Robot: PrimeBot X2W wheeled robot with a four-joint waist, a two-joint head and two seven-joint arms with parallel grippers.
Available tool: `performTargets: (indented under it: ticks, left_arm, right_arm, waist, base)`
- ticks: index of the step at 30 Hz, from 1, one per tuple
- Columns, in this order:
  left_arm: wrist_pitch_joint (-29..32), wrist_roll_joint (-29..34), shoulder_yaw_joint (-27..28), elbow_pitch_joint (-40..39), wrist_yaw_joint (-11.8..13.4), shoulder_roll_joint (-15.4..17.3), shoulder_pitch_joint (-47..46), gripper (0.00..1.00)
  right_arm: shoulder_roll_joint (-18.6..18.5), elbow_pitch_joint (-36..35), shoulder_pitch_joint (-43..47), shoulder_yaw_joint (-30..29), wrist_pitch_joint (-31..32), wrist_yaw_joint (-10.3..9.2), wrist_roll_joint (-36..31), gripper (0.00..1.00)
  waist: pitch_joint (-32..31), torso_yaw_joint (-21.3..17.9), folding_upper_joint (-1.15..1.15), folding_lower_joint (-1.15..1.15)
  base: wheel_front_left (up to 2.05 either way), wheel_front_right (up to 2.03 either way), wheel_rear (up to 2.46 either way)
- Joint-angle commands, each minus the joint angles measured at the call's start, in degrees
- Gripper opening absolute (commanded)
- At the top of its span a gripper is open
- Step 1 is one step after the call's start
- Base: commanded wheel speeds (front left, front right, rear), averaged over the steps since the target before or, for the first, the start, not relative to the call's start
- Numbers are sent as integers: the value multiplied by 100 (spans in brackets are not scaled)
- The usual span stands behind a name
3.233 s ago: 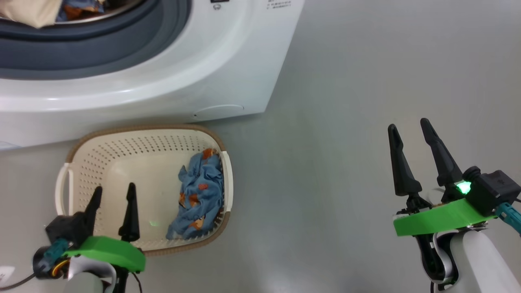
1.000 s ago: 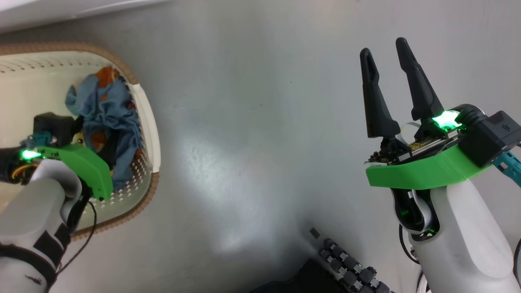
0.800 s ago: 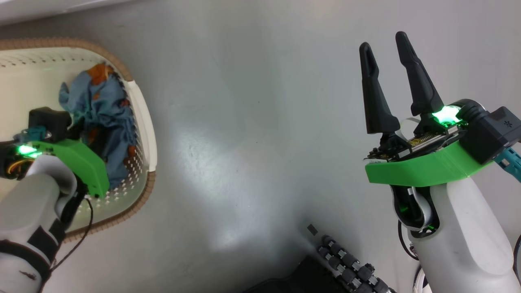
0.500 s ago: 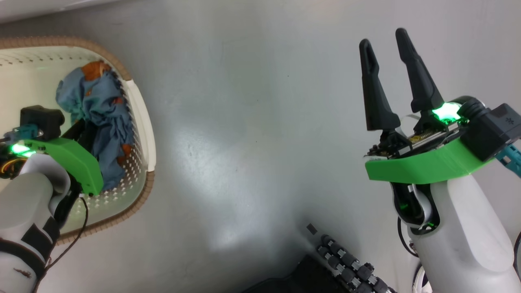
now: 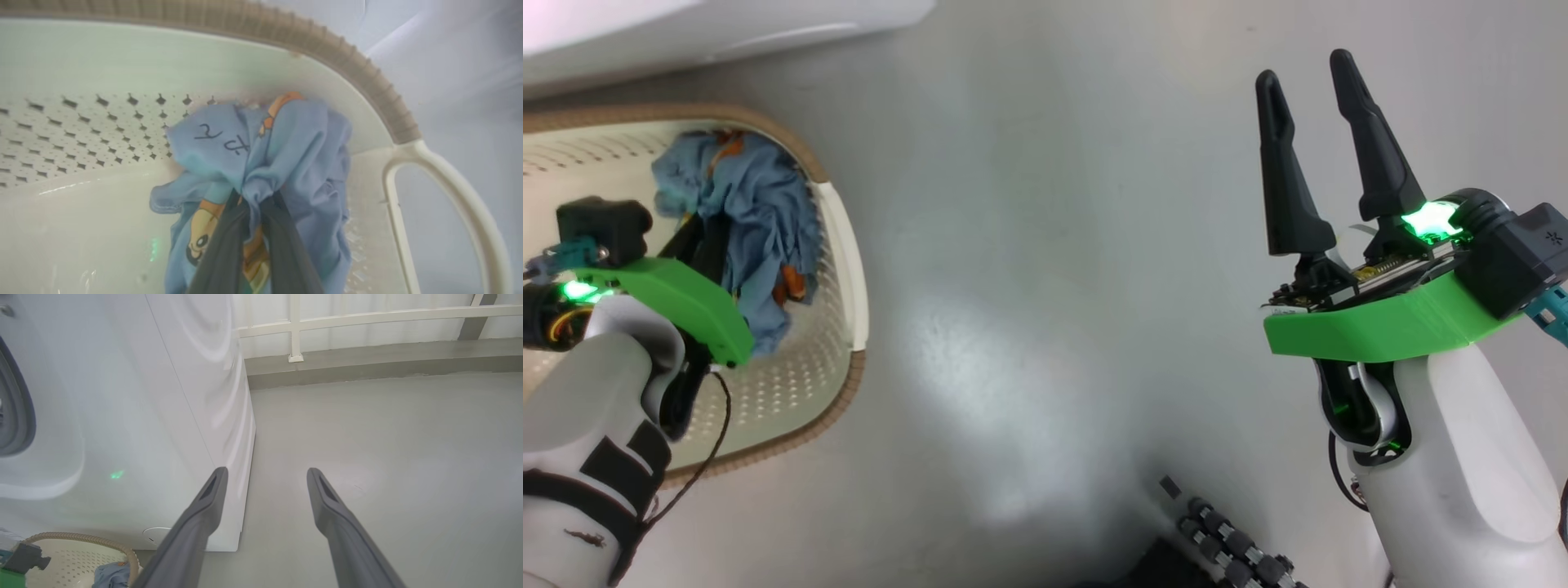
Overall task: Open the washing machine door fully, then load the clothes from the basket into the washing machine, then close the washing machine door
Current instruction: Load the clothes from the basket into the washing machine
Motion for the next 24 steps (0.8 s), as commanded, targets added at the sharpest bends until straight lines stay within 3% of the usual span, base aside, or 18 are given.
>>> performTargets:
  ticks: [1,12,24]
  left_arm:
    - [-73,38,227,-136,4,127,193,0]
    - [-75,581,1352,-810,4,-93,988,0]
    - [-75,1577,2889,-1889,4,-602,2179,0]
  right_arm:
    - [-29,-101,220,24,-46,25,-76,100]
    - [-33,-6,480,-97,-46,25,-319,100]
    - [-280,118,915,-210,-46,25,-364,100]
  waist:
    - [-200,138,0,0]
    - [-919,403,0,0]
    - [-1909,745,0,0]
  base:
    - [0,0,0]
    - [0,0,0]
    - [0,0,0]
